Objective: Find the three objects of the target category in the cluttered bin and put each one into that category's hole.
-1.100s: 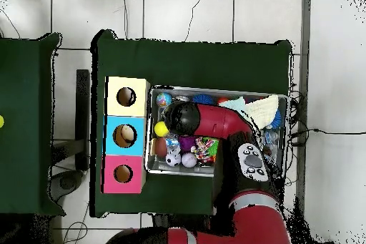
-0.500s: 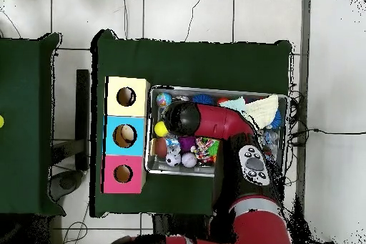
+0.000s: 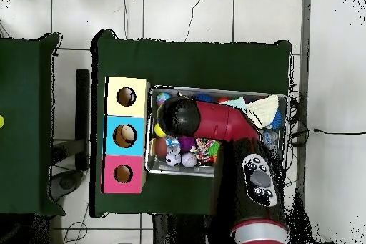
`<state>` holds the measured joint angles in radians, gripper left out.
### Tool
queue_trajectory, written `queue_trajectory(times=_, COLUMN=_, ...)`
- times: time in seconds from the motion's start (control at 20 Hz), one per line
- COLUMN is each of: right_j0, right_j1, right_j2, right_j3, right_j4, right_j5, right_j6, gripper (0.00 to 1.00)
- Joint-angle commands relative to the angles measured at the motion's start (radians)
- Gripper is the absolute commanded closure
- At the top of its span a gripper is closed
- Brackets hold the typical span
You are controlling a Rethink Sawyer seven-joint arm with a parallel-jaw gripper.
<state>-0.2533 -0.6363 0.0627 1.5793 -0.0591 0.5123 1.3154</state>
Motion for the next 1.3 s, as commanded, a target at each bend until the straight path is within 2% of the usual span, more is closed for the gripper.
queue_trajectory(times=0.05, right_j0=0.033, right_j1=-0.109, right_j2=0.102, right_j3=0.024, right_j4=0.094, right_j5=0.17, right_j6=0.166, gripper=1.0)
queue_trajectory(times=0.25, right_j0=0.064, right_j1=-0.101, right_j2=0.11, right_j3=-0.021, right_j4=0.145, right_j5=0.181, right_j6=0.195, gripper=1.0)
queue_trajectory(times=0.5, right_j0=0.13, right_j1=-0.09, right_j2=0.074, right_j3=-0.09, right_j4=0.194, right_j5=0.246, right_j6=0.25, gripper=1.0)
queue_trajectory(times=0.7, right_j0=0.172, right_j1=-0.071, right_j2=0.046, right_j3=-0.119, right_j4=0.226, right_j5=0.253, right_j6=0.29, gripper=1.0)
queue_trajectory(times=1.05, right_j0=0.225, right_j1=-0.023, right_j2=0.0, right_j3=-0.121, right_j4=0.261, right_j5=0.198, right_j6=0.318, gripper=1.0)
queue_trajectory(times=1.3, right_j0=0.244, right_j1=0.019, right_j2=-0.032, right_j3=-0.091, right_j4=0.266, right_j5=0.131, right_j6=0.328, gripper=1.0)
